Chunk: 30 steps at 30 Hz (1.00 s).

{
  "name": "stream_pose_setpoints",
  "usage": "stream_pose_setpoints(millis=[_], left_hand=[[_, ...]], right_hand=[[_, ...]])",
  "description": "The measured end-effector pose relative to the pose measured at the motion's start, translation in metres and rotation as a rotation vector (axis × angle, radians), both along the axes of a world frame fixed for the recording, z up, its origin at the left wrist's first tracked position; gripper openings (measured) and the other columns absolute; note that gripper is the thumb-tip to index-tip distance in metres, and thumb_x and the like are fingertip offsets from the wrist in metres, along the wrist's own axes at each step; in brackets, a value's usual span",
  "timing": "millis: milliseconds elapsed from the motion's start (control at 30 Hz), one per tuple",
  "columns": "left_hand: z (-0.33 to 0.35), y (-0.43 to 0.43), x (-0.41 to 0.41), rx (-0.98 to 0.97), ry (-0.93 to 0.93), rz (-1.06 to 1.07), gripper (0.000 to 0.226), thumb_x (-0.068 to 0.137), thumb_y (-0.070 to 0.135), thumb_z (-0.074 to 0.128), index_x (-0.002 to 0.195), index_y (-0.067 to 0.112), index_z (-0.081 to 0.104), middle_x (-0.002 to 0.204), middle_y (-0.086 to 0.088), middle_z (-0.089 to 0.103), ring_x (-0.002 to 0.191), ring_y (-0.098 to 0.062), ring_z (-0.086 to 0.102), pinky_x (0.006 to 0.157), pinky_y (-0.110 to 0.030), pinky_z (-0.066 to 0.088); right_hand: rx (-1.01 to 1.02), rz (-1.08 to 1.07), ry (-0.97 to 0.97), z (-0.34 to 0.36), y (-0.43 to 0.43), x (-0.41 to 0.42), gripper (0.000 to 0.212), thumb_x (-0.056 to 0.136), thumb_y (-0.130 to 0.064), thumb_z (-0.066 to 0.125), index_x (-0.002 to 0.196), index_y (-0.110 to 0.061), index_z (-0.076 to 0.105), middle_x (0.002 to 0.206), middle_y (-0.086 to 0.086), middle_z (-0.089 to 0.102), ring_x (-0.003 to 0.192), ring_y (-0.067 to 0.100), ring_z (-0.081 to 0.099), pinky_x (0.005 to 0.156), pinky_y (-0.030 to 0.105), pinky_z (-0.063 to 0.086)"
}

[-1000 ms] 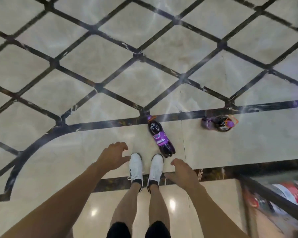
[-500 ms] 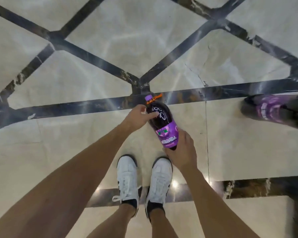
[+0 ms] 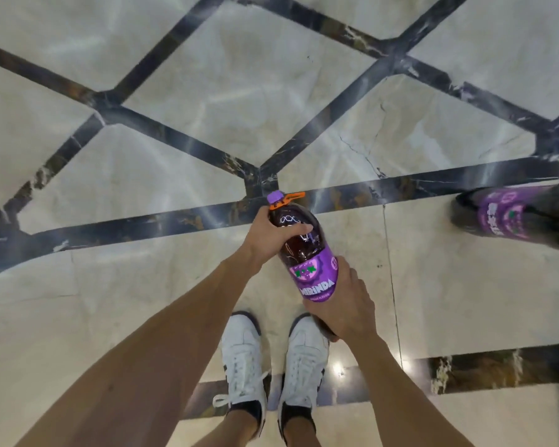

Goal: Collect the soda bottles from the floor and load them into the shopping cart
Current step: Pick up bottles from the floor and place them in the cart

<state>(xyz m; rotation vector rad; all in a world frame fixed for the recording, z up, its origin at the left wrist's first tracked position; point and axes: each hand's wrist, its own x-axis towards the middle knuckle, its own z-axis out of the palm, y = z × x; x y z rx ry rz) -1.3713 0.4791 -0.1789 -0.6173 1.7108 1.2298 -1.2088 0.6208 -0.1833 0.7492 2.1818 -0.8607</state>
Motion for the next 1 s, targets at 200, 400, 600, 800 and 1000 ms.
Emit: stream_pose_setpoints(millis=[200, 400, 600, 800, 1000], left_hand=[[0.199, 0.001, -0.010, 0.020, 0.103, 0.016, 0.041, 0.080, 0.005, 0.085, 0.089, 0.032, 0.055, 0.075, 0.013, 0.072, 0.069, -0.001, 0.069, 0.064, -0.021, 0.058], [0.421, -0.005, -0.015, 0.044, 0.172, 0.015, 0.064, 0.065, 0.029, 0.097, 0.120, 0.020, 0.066, 0.104, -0.003, 0.077, 0.094, -0.021, 0.076, 0.074, -0.039, 0.064], [0.618, 0.006, -0.007, 0.160, 0.248, 0.049, 0.036, 0.079, 0.011, 0.087, 0.105, 0.016, 0.063, 0.080, 0.003, 0.078, 0.069, -0.013, 0.076, 0.051, -0.031, 0.059], [0.723, 0.002, 0.010, 0.218, 0.333, -0.091, 0.055, 0.073, 0.020, 0.092, 0.119, 0.013, 0.061, 0.103, -0.010, 0.075, 0.073, -0.010, 0.076, 0.049, -0.026, 0.056], [0.795, 0.004, 0.030, 0.342, 0.451, -0.317, 0.058, 0.071, 0.015, 0.092, 0.116, 0.021, 0.056, 0.106, -0.002, 0.073, 0.091, -0.015, 0.075, 0.070, -0.034, 0.064]], right_hand=[[-0.056, -0.037, 0.040, 0.181, -0.009, -0.010, 0.086, 0.062, -0.063, 0.083, 0.131, -0.039, 0.038, 0.110, -0.011, 0.056, 0.098, 0.014, 0.061, 0.079, 0.041, 0.060], [-0.053, 0.024, 0.120, 0.413, 0.005, -0.021, 0.086, 0.062, -0.064, 0.080, 0.132, -0.039, 0.038, 0.113, -0.011, 0.056, 0.102, 0.014, 0.060, 0.082, 0.041, 0.059], [0.053, 0.088, 0.196, 0.604, 0.023, -0.022, 0.098, 0.061, -0.058, 0.083, 0.144, -0.035, 0.036, 0.125, -0.003, 0.055, 0.114, 0.024, 0.058, 0.091, 0.046, 0.054], [0.177, 0.000, 0.273, 0.718, 0.009, 0.010, 0.098, 0.060, -0.061, 0.081, 0.143, -0.037, 0.035, 0.132, -0.005, 0.055, 0.117, 0.024, 0.057, 0.093, 0.048, 0.053], [0.261, -0.264, 0.348, 0.783, -0.032, 0.061, 0.097, 0.062, -0.065, 0.080, 0.144, -0.043, 0.033, 0.129, -0.008, 0.055, 0.113, 0.020, 0.058, 0.090, 0.045, 0.055]])
